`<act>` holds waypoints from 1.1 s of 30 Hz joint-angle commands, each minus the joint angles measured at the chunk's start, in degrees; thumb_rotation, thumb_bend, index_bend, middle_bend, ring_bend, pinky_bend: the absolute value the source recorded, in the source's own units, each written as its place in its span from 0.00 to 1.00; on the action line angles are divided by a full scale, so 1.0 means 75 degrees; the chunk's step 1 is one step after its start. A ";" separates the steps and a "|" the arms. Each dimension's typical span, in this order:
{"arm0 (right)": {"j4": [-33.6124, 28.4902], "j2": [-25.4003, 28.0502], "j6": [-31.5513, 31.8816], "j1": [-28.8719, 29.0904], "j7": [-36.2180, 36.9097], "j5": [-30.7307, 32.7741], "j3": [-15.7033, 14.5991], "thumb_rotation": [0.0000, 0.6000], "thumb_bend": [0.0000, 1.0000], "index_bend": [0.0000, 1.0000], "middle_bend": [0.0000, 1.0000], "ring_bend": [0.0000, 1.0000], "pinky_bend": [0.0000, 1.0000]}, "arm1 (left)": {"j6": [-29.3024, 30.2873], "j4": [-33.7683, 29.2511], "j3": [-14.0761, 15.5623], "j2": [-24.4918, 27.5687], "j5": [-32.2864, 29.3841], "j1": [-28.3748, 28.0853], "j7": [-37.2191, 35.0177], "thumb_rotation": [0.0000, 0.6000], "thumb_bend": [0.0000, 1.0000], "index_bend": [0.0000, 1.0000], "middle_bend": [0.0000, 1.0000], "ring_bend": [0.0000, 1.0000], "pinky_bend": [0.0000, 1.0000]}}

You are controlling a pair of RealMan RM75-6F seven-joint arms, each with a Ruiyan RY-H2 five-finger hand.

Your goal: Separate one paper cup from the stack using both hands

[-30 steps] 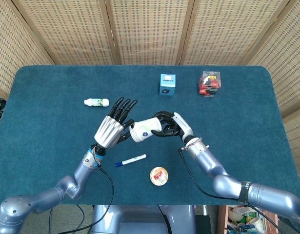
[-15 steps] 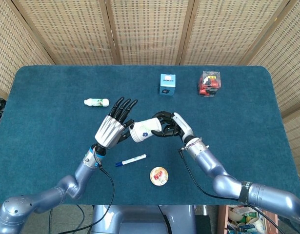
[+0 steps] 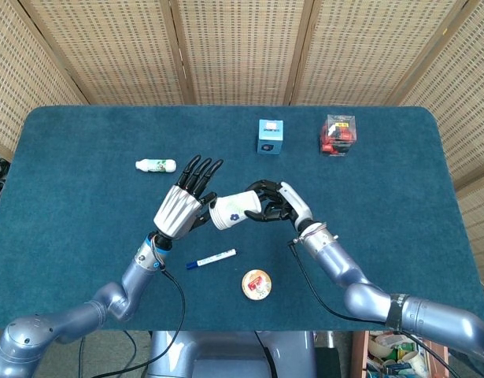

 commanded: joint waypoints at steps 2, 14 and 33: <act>0.0004 0.0005 -0.0009 -0.0018 0.0019 -0.0034 0.0001 1.00 0.64 0.53 0.59 0.46 0.70 | -0.0015 0.0000 -0.0002 0.0010 -0.0015 -0.0006 0.0005 1.00 0.75 0.68 0.00 0.00 0.00; 0.0002 0.0051 0.0002 -0.0062 0.0059 -0.0135 0.0017 1.00 0.63 0.53 0.59 0.46 0.70 | -0.0115 -0.0155 0.0018 0.0151 -0.0126 0.0066 0.0093 1.00 0.93 0.70 0.00 0.00 0.00; 0.0419 0.0295 0.0134 -0.0178 -0.0093 -0.0119 -0.0081 1.00 0.64 0.53 0.59 0.46 0.70 | 0.0414 -0.0065 0.0329 0.1087 -0.0045 0.0759 -0.0421 1.00 0.93 0.70 0.00 0.00 0.00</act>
